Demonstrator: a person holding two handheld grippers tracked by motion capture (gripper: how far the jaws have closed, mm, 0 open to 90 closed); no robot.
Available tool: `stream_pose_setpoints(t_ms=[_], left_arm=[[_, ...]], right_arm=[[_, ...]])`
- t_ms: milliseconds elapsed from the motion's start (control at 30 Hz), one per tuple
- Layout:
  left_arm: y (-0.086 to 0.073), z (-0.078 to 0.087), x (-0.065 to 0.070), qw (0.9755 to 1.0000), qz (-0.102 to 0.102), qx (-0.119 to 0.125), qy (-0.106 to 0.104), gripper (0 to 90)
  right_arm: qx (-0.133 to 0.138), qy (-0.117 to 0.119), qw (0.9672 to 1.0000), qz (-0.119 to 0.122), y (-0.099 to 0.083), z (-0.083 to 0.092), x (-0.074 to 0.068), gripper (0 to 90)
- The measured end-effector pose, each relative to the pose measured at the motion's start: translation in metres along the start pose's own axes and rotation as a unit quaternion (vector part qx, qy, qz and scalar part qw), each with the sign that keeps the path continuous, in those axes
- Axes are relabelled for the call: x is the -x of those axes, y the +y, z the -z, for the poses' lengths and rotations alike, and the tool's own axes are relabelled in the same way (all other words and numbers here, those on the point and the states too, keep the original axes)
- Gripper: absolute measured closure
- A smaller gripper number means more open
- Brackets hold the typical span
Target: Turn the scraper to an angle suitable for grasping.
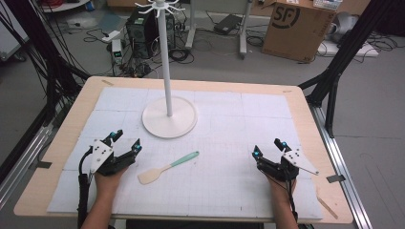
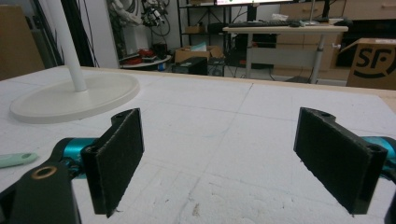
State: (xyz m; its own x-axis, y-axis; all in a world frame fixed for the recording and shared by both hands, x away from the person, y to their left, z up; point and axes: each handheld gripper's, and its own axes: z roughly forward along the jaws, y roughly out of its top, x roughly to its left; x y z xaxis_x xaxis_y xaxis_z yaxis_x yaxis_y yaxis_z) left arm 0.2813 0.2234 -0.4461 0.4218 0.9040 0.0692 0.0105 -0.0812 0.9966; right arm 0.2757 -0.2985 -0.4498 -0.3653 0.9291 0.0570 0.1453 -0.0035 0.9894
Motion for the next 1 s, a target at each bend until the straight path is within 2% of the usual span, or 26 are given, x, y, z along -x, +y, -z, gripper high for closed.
stream_pose_setpoints(t_ms=[167,1000], left_arm=[[0.0003,-0.0003,-0.002,0.9999,0.016,-0.004,-0.004,30.1],[0.0007,0.0002,-0.0017,0.9997,0.024,-0.008,-0.004,27.8]], right_arm=[[-0.001,0.004,1.0,0.005,-0.0001,-0.0005,-0.001,15.3],[-0.007,0.009,0.9999,0.004,-0.0003,0.0,-0.0019,15.3]])
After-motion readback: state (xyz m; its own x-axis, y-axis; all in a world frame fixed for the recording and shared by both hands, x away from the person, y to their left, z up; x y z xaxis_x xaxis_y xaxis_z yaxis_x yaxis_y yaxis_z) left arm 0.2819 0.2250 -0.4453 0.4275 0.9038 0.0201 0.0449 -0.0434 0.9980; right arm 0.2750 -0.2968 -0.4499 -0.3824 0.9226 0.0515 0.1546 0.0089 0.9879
